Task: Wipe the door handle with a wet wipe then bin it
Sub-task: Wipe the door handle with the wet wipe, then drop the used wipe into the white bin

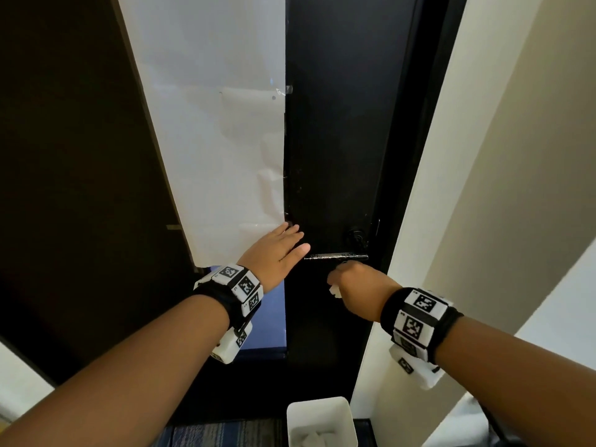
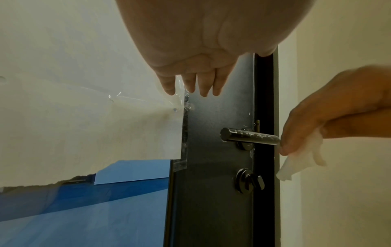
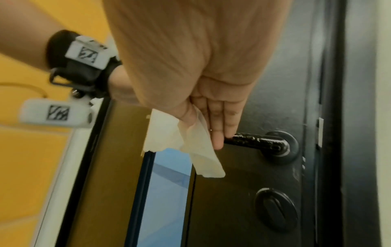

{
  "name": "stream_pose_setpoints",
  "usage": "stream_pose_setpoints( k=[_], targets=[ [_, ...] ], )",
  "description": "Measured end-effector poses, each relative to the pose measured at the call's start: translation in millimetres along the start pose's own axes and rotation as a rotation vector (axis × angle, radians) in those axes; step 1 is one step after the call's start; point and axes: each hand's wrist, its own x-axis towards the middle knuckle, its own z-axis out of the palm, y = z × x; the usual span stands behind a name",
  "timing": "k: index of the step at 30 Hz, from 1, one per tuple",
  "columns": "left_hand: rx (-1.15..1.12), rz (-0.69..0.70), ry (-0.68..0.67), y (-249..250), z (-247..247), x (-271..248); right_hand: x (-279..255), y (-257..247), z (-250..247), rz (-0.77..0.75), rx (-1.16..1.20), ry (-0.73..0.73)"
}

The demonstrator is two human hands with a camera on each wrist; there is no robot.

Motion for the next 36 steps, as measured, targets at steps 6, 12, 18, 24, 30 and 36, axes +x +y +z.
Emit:
stream_pose_setpoints(
  k=[6,12,18,24,30,36],
  targets=[
    [-0.012,-0.077,-0.004,29.2,-4.3,-20.1,-18.1,-4.7,-21.8,0.180,0.178,0.109],
    [0.013,-0.048,0.029,55.8,-11.7,-43.8,-29.8,-18.1,-45.4,0.314,0.282,0.237],
    [0.070,-0.009,0.085,63.5,-10.0,-72.1,-46.6,-39.6,-53.4,0.346,0.355,0.316],
    [0.032,0.018,0.160,56.2,4.6,-96.6,-59.1,-56.4,-32.0,0.374,0.431,0.312],
    [0.020,-0.017,0.131,33.3,42.4,-104.1,-56.3,-61.2,14.0,0.385,0.466,0.271],
    [0.000,-0.083,0.074,-4.7,105.8,-103.3,-42.6,-45.7,82.8,0.399,0.504,0.177]
  ],
)
